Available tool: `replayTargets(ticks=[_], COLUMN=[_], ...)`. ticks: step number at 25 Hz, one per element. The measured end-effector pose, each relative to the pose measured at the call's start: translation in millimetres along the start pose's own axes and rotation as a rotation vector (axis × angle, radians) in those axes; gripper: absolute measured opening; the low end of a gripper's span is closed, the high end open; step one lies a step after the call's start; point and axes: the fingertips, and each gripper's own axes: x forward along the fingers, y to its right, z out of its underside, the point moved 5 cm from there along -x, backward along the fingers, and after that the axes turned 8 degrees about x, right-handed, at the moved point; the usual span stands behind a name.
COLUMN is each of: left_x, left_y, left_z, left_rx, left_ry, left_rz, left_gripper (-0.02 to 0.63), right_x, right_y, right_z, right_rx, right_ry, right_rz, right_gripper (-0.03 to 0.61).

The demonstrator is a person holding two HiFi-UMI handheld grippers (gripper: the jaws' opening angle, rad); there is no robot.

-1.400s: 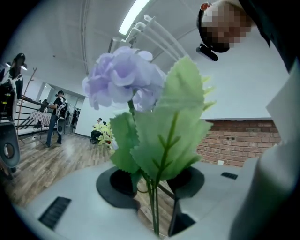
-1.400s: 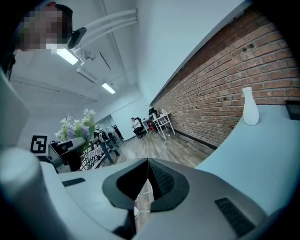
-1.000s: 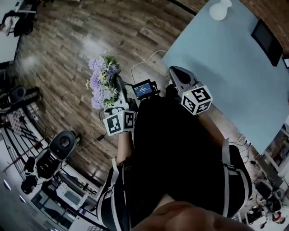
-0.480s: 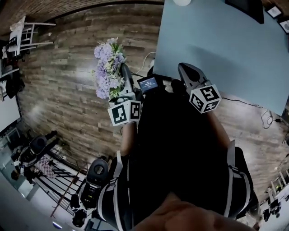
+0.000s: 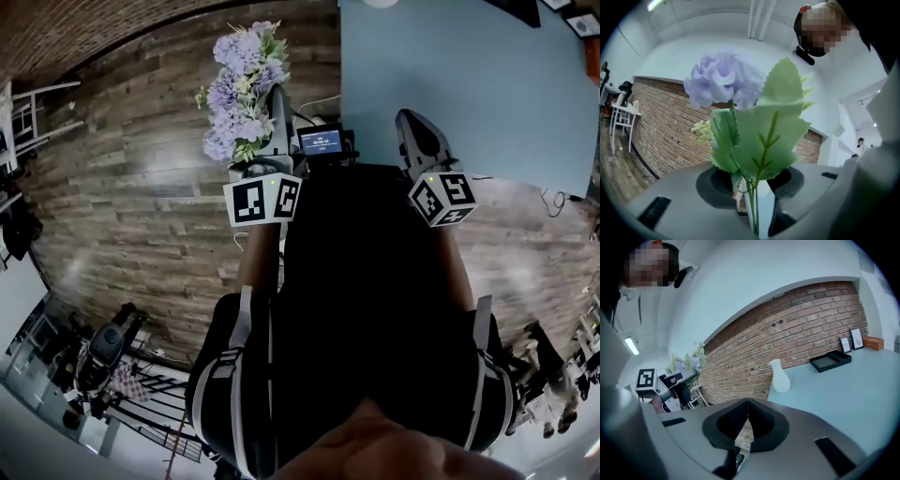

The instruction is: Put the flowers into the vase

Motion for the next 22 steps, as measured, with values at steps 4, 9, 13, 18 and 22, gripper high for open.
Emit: replayTargets(ticks=[4, 9, 13, 18, 22], left_x=[34, 75, 109, 147, 160], left_y=[4, 30, 45, 59, 77], left_z=[1, 6, 2, -16, -37], left_rx=[-0.033, -0.033, -0.005, 0.043, 0.046], left_ry=[0.009, -0.008, -0.014, 0.005, 0.044], left_rz=[0.142, 0.249, 0.263, 0.25, 0.248], left_gripper=[0.202, 0.202, 0.202, 0.204, 0.202], right_x=[-15, -21, -16, 0, -6], right_y=[2, 21, 43, 62, 75], right_z=[2, -5, -18, -32, -33], right_rx=[0.055, 0.084, 0.113, 0.128, 0.143], right_ry=[0.05, 0.079, 0.089, 0.069, 0.074], right_rz=[0.11, 0.198, 0.21, 0.16, 0.136], right_gripper=[0.018, 0.018, 0.018, 0.018, 0.018])
